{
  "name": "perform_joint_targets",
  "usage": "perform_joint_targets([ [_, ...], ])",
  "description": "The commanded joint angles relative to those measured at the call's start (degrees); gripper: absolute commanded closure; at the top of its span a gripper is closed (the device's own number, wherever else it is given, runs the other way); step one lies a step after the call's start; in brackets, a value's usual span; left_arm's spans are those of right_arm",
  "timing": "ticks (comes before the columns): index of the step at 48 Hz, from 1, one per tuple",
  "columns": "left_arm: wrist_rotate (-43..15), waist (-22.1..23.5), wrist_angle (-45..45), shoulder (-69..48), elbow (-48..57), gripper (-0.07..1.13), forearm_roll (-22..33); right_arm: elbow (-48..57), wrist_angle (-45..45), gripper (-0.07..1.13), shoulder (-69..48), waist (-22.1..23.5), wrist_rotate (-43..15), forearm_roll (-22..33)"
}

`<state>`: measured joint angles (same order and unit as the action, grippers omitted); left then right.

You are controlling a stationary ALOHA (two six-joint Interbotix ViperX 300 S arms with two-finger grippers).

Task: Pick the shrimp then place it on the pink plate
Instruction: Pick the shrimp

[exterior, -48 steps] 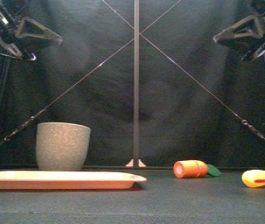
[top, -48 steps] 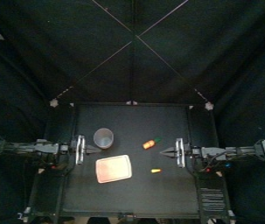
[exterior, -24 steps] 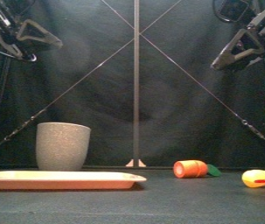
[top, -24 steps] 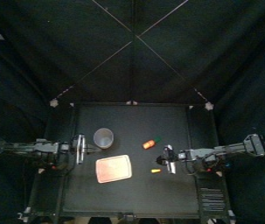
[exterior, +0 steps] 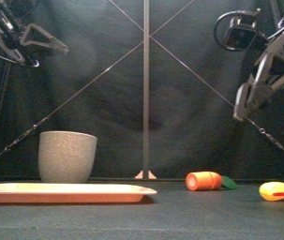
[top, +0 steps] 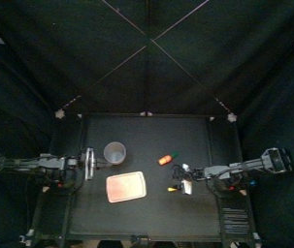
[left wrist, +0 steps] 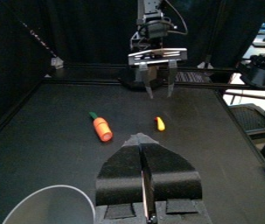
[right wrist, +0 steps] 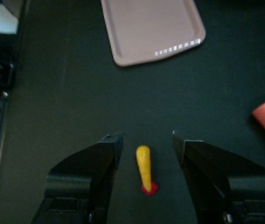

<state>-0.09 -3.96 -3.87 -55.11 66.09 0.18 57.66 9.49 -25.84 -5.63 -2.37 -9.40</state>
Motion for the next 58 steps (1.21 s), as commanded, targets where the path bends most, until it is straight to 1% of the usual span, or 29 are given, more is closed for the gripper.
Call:
perform_joint_targets([
  [1,-0.09,-0.26,-0.35,0.26,-1.32,0.98,0.0,-0.53,2.72,0.21,2.55,-0.26,0.09,-0.79],
  [13,-0.09,-0.18,-0.44,0.26,-1.23,0.98,-0.09,-1.05,4.57,0.21,9.49,-0.62,0.18,-3.69],
  [35,0.0,-0.35,-0.62,0.18,-0.26,0.98,0.0,-3.43,4.22,0.22,17.75,-2.29,0.26,-3.43],
  [41,0.0,-0.35,-0.79,0.26,-0.26,0.98,0.0,-3.6,4.22,0.27,18.54,-2.37,0.18,-3.6],
  [47,-0.09,-0.44,-0.97,0.18,-0.26,0.98,0.0,-3.6,3.87,0.4,18.98,-2.37,0.18,-3.52],
  [52,-0.09,-0.35,-1.05,0.18,-0.26,0.98,0.0,-3.69,3.52,0.47,19.25,-2.37,0.18,-3.34],
  [58,0.0,-0.35,-1.05,0.18,-0.26,0.98,0.0,-4.83,3.16,0.5,18.9,-2.37,0.26,-3.25],
])
